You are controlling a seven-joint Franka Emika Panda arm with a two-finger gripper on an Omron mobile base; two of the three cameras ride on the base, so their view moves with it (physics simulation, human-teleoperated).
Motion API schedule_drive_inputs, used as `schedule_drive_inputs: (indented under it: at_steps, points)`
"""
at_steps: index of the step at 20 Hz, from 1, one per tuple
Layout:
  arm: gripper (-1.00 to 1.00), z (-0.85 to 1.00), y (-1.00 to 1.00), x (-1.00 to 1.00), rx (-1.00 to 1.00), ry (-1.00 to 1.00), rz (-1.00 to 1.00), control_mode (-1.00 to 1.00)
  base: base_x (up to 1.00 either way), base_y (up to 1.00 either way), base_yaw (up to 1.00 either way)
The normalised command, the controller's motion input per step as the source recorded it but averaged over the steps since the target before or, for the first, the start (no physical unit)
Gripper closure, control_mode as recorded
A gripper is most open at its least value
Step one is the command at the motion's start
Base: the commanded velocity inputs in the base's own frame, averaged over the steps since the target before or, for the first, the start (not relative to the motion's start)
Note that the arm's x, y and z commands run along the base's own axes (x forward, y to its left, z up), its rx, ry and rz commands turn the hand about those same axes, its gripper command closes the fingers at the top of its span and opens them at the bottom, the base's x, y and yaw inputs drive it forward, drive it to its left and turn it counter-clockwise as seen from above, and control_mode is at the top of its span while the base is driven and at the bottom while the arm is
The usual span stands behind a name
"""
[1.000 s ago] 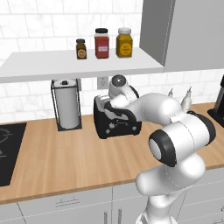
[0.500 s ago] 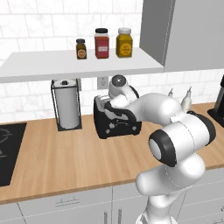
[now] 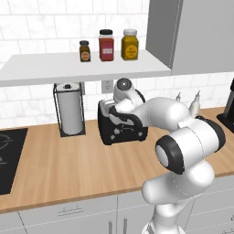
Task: Start the toaster. Once the lever pops up, take the bread to the plate on the dining counter.
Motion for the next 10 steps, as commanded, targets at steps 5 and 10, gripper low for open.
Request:
schedule_drive_inputs:
  at_steps: [5, 10]
  points:
    - [-1.0, 0.0, 0.0, 0.0, 0.0, 0.0, 0.0, -1.0, 0.0, 0.0, 0.0]
    - [-1.0, 0.0, 0.0, 0.0, 0.0, 0.0, 0.0, -1.0, 0.0, 0.0, 0.0]
